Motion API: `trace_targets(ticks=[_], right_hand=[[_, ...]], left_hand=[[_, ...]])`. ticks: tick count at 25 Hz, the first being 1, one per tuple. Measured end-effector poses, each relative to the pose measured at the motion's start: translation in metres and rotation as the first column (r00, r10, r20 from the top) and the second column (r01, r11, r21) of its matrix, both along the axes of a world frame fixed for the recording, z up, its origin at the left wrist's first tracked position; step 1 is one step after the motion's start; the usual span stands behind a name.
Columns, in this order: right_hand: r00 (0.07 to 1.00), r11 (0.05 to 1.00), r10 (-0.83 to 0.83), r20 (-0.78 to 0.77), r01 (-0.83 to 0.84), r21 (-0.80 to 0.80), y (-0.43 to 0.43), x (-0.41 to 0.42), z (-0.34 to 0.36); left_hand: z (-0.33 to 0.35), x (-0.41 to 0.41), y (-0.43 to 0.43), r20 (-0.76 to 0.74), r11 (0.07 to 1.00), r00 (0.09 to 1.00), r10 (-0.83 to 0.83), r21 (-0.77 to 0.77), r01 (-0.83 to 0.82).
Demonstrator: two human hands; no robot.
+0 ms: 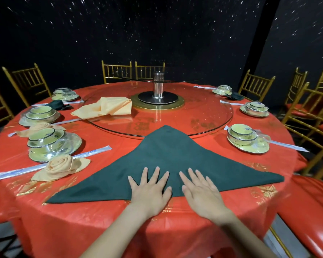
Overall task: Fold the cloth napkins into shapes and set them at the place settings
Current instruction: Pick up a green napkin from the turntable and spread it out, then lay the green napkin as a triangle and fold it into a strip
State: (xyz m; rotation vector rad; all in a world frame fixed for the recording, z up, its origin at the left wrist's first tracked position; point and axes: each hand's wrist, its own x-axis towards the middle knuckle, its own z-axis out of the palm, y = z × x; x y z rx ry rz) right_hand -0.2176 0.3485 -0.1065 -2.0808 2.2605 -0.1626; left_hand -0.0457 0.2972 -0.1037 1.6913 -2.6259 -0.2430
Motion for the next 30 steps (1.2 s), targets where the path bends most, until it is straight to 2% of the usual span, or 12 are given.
trace_targets(ticks=[6,10,14,18,20,23,26,30], right_hand=[[0.980,0.976,-0.196,-0.026,0.197,0.096,0.028,-0.074,0.005],[0.973,0.970,-0.224,-0.059,0.228,0.080,0.037,-0.083,0.010],[0.959,0.971,-0.222,-0.176,0.234,0.051,0.049,-0.071,0.015],[0.991,0.992,-0.118,-0.069,0.113,-0.062,0.041,-0.048,0.017],[0.997,0.995,-0.076,-0.009,0.076,-0.072,0.033,-0.046,0.013],[0.994,0.993,-0.112,-0.012,0.113,0.025,0.033,-0.069,0.005],[0.995,0.993,-0.099,-0.004,0.099,0.070,0.039,-0.103,0.002],[0.997,0.997,0.071,0.017,-0.071,-0.001,0.041,-0.114,0.011]], left_hand=[[0.002,-0.002,0.002,0.000,1.000,1.000,0.007,0.003,-0.007],[0.006,0.001,0.008,0.006,1.000,1.000,0.012,0.019,-0.012],[0.007,0.004,0.018,0.007,1.000,1.000,0.009,0.009,-0.009],[0.011,-0.013,0.015,-0.029,0.995,0.999,-0.017,-0.099,0.014],[0.012,-0.022,0.008,-0.021,0.997,0.999,-0.034,-0.074,0.033],[0.003,-0.022,0.002,0.010,1.000,1.000,-0.006,0.013,0.006],[0.002,-0.021,0.000,-0.003,1.000,1.000,-0.008,0.015,0.008],[0.011,-0.002,-0.001,-0.221,0.980,0.955,-0.198,-0.044,0.192]])
